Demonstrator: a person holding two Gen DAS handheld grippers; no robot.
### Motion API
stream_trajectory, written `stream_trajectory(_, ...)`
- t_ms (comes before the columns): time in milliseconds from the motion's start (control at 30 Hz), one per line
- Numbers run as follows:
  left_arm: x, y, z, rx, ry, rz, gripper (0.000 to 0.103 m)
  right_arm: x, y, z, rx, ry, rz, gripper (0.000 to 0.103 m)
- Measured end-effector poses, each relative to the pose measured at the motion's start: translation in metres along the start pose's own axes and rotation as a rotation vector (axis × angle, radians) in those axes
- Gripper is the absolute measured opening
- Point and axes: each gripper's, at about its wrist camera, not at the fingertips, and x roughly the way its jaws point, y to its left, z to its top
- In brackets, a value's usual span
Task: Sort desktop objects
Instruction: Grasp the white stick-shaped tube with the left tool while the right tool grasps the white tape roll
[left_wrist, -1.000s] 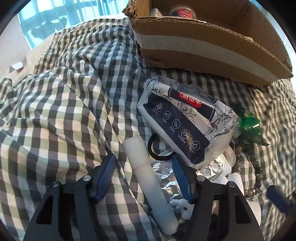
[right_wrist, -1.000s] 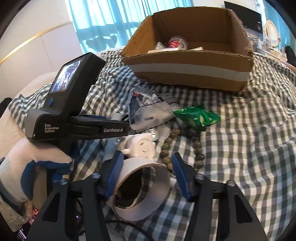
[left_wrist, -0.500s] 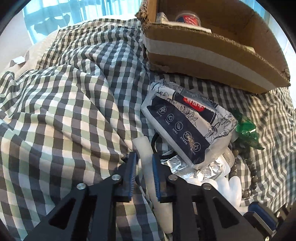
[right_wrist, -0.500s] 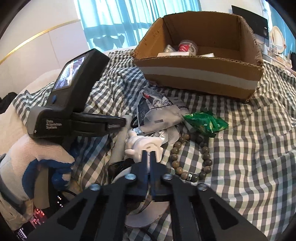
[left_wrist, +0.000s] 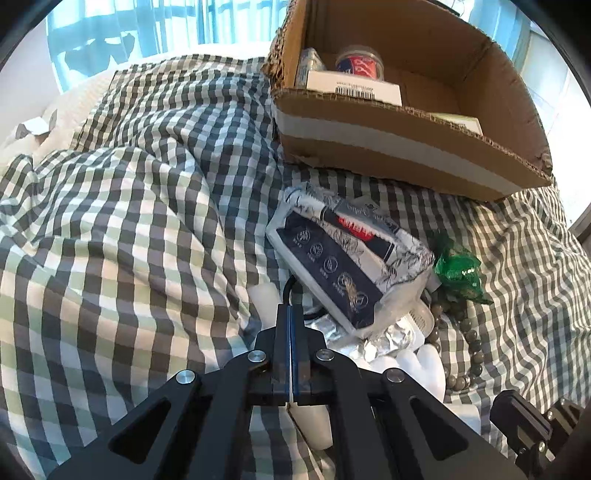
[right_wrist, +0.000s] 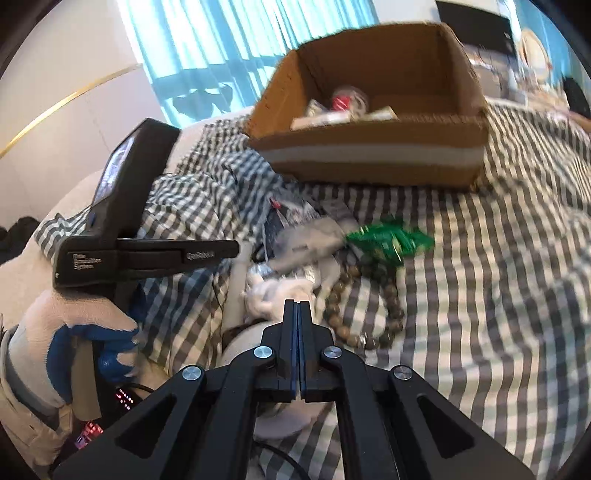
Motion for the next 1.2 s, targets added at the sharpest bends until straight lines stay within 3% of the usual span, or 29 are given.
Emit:
stream_trajectory(133, 0.005, 0.009, -0.001, -0.033, 0.029, 0.014, 0.002, 0.0, 0.005, -0.009, 0.007, 0.023, 0.03, 0.001)
stream_trajectory(200, 0.009, 0.013, -0.005, -0.057, 0.052, 0.013, 0.005, -0.001, 0.011, -0.013, -0.004, 0.027, 0.041, 0.011)
stream_trajectory(267, 0.013, 0.015, -0.008, -0.069, 0.075, 0.008, 0.014, -0.001, 0.014, -0.015, -0.006, 0.031, 0.059, 0.025)
stream_trajectory(367, 0.016, 0.012, -0.011, -0.057, 0.093, 0.003, 0.03, 0.0, 0.011, -0.015, 0.002, 0.034, 0.068, 0.031)
stream_trajectory(433, 0.02, 0.01, -0.012, -0.048, 0.11, 0.005, 0.045, 0.0, 0.009, -0.015, 0.014, 0.034, 0.075, 0.037)
stream_trajectory(633, 0.031, 0.004, -0.014, -0.018, 0.143, 0.019, 0.06, 0.002, 0.014, -0.014, 0.004, 0.036, 0.098, 0.044)
stream_trajectory(800, 0.035, 0.006, -0.012, -0.026, 0.138, 0.004, 0.06, 0.019, 0.019, -0.017, -0.006, 0.107, 0.142, 0.045)
stream_trajectory(867, 0.037, 0.008, -0.011, -0.016, 0.136, -0.011, 0.053, 0.022, 0.021, -0.016, -0.014, 0.104, 0.136, 0.044)
stream_trajectory(1067, 0.036, 0.007, -0.011, -0.001, 0.13, -0.035, 0.032, 0.031, 0.024, -0.01, -0.032, 0.102, 0.137, 0.02)
stream_trajectory(1133, 0.033, 0.009, -0.011, -0.001, 0.124, -0.026, 0.017, 0.032, 0.028, -0.008, -0.055, 0.098, 0.137, 0.016)
stream_trajectory(1200, 0.032, 0.013, -0.012, -0.012, 0.123, -0.025, 0.015, 0.032, 0.029, -0.007, -0.064, 0.087, 0.132, 0.011)
